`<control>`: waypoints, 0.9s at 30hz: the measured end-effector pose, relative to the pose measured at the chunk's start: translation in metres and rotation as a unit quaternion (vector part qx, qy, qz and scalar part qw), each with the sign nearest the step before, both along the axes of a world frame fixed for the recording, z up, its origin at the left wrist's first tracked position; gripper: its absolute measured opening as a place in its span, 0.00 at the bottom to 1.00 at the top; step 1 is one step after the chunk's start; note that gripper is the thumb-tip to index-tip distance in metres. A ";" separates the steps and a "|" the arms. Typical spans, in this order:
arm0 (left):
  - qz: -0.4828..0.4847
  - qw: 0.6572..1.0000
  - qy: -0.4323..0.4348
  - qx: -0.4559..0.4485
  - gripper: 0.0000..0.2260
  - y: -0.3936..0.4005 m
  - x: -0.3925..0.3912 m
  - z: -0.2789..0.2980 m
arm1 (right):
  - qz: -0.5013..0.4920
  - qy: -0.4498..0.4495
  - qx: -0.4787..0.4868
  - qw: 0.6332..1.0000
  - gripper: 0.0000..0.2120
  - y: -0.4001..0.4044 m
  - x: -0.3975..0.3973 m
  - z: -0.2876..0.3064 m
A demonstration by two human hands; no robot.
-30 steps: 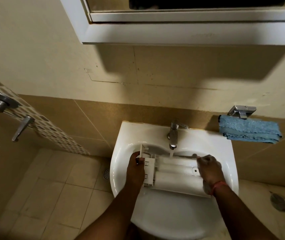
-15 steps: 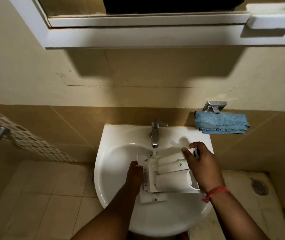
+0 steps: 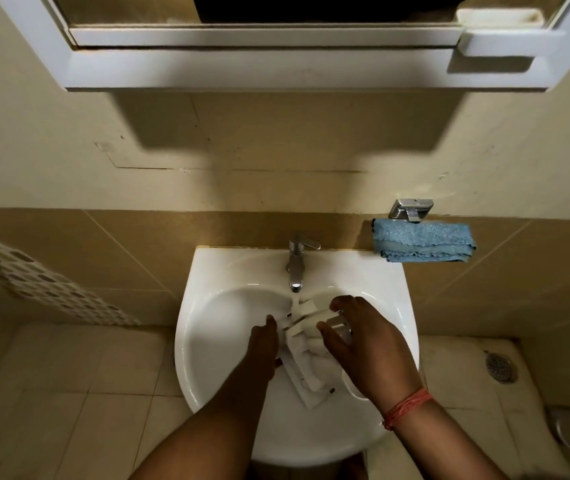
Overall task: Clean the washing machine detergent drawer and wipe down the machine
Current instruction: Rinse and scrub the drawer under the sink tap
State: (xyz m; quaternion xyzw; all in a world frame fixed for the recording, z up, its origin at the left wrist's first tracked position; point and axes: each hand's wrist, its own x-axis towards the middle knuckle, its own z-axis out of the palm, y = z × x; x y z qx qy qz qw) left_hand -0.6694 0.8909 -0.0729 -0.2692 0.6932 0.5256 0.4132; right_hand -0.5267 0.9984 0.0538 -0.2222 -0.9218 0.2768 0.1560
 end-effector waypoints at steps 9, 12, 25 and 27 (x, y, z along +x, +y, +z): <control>-0.028 0.999 0.034 0.006 0.12 -0.039 -0.014 0.025 | 0.148 -0.025 0.106 0.983 0.15 -0.015 -0.025 0.023; -0.057 0.995 0.079 0.001 0.09 -0.055 -0.014 0.030 | 0.194 -0.023 0.145 0.970 0.16 -0.023 -0.033 0.028; -0.040 0.981 0.188 -0.005 0.13 -0.096 -0.019 0.036 | 0.328 -0.043 0.185 0.926 0.16 -0.054 -0.060 0.040; -0.021 0.980 0.199 -0.014 0.11 -0.099 -0.016 0.046 | 0.344 -0.036 0.182 0.920 0.17 -0.057 -0.063 0.043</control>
